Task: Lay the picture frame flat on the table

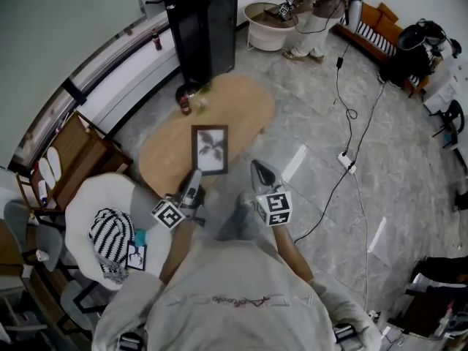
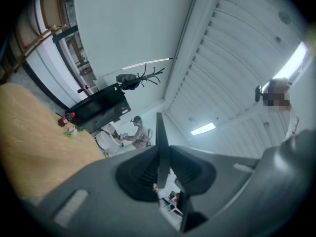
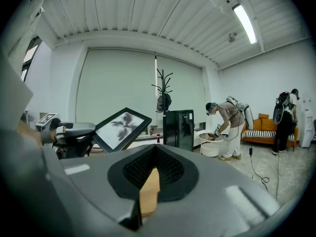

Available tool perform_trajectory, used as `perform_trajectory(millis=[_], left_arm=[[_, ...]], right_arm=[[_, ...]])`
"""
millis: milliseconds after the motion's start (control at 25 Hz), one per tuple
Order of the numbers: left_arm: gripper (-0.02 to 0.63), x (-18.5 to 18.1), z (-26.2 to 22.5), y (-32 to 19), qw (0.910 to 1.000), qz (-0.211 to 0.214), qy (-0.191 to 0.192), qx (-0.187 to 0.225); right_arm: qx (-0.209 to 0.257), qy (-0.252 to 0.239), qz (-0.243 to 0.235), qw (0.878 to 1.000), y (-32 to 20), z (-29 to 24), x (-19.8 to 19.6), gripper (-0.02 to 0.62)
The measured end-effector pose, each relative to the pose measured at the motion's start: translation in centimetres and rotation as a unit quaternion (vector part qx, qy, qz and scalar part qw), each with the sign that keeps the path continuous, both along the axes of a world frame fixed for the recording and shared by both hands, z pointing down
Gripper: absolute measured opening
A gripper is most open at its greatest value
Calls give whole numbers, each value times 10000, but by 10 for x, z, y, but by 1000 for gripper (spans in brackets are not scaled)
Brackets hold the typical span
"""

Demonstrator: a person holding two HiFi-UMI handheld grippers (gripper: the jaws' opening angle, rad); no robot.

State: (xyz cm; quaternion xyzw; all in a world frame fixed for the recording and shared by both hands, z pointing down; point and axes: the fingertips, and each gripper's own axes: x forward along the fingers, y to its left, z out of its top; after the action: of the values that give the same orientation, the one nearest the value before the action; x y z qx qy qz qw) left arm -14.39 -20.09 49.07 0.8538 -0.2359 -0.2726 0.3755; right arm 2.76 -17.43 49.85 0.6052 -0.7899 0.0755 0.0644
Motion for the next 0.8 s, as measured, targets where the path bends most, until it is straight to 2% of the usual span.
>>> perform_trajectory(millis=[800], left_arm=[[69, 76, -11, -122, 9994, -305, 29, -144]], right_arm=[[-77, -34, -312, 9995, -136, -9, 74, 3]])
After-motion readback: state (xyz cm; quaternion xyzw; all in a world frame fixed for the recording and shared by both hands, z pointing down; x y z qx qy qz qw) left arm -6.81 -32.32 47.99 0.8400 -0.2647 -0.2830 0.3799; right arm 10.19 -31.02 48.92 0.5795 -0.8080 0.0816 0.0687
